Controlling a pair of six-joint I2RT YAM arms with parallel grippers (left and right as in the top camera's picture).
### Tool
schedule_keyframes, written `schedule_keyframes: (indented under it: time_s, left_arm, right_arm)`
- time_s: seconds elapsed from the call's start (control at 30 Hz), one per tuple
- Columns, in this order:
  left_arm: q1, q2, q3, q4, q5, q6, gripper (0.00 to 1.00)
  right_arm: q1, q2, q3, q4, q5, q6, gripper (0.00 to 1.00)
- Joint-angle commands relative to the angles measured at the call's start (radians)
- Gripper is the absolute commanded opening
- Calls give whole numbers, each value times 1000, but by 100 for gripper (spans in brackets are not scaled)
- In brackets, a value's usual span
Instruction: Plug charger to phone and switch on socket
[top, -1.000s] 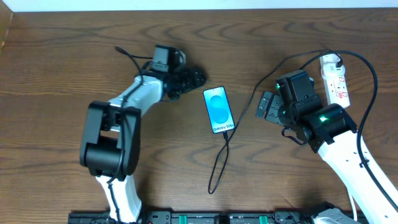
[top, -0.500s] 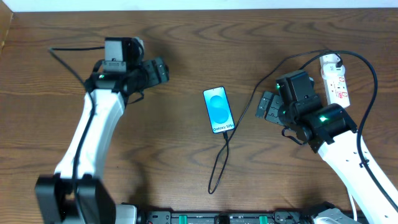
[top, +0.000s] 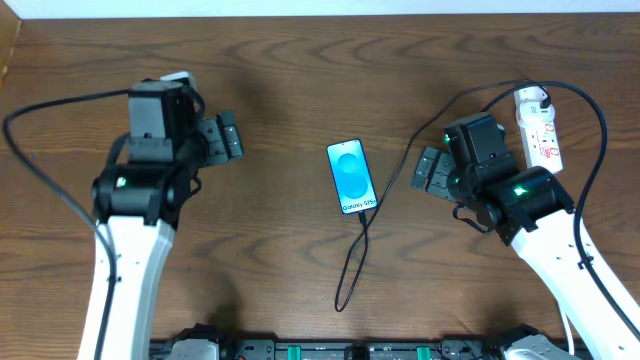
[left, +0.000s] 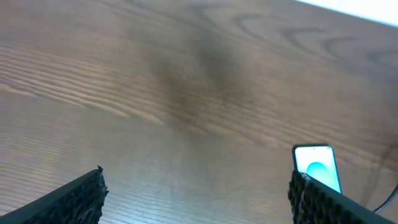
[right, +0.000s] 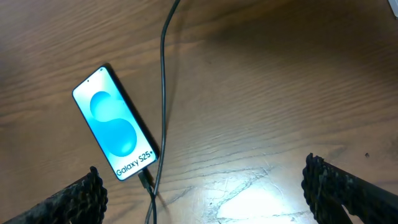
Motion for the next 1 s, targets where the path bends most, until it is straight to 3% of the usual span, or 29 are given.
schedule_keyframes:
  time_s: [0.0, 0.3, 0.47, 0.6, 0.77, 0.97]
  left_arm:
    - [2, -40, 3, -8, -29, 17, 93]
    - [2, -39, 2, -8, -29, 17, 93]
    - [2, -39, 2, -8, -29, 17, 93]
    - [2, -39, 2, -8, -29, 17, 93]
    - [2, -39, 2, -8, -29, 17, 93]
    - [2, -39, 2, -8, -29, 17, 93]
  right_arm:
    - [0, -10, 6, -3, 20, 9, 99]
    - [0, -10, 6, -4, 19, -8, 99]
    - [-38, -10, 12, 70, -166, -277, 99]
    - [-166, -10, 38, 77, -393, -380, 99]
    - [-432, 14, 129, -10, -649, -545, 99]
    - [-687, 122, 323, -180, -719, -705, 99]
